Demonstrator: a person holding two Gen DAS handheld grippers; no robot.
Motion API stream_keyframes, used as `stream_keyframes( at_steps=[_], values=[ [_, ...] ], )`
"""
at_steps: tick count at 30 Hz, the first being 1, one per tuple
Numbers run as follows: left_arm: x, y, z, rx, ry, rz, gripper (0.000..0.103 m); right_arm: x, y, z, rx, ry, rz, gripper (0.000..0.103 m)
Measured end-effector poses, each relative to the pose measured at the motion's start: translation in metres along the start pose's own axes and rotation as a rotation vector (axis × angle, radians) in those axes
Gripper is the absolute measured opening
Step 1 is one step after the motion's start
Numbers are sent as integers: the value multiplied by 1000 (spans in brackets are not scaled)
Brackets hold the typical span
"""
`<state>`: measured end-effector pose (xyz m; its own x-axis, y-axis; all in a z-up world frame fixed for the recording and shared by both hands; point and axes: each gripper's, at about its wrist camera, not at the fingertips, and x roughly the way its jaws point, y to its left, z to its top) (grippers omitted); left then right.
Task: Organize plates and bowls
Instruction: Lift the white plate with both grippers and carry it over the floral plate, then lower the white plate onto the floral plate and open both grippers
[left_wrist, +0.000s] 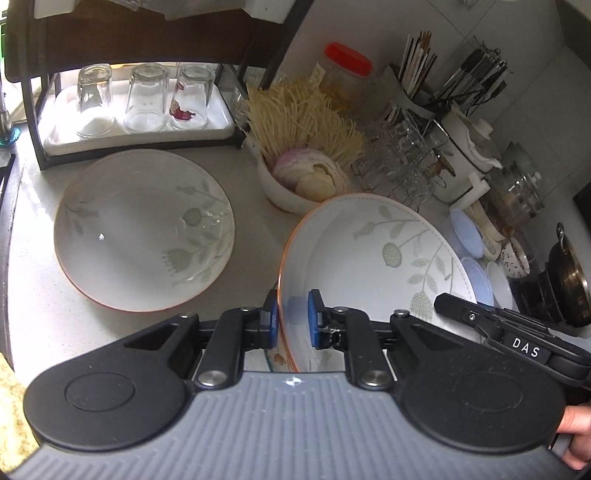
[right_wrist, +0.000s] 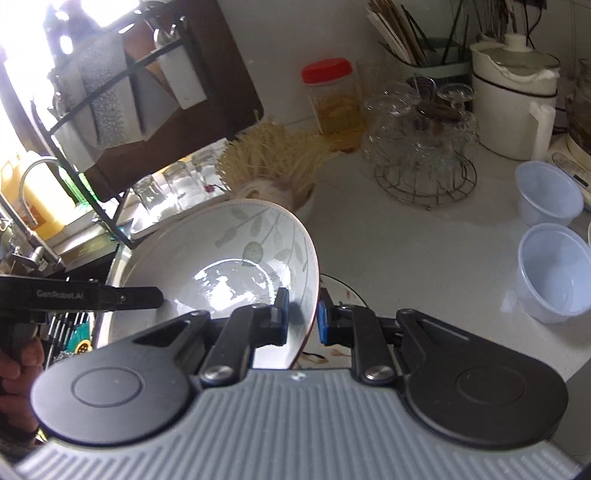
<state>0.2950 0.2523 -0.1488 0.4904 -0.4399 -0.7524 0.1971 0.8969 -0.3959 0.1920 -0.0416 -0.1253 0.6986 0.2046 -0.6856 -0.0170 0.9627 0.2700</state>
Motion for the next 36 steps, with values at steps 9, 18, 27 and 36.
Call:
stream_keyframes(
  at_steps=[9,18,27,36],
  values=[
    [40,-6,-8,-36,109,23,18,19,-27,-11,33,71,-6,18],
    [70,2,-12,-98,197,67,19,43,-34,-21,25,115,-25,19],
    [83,-1,-6,-85,241,84,20,52,-37,-19,29,105,-49,19],
    [94,-3,-4,-79,290,87,21,58,-38,-20,15,109,-80,21]
  ],
)
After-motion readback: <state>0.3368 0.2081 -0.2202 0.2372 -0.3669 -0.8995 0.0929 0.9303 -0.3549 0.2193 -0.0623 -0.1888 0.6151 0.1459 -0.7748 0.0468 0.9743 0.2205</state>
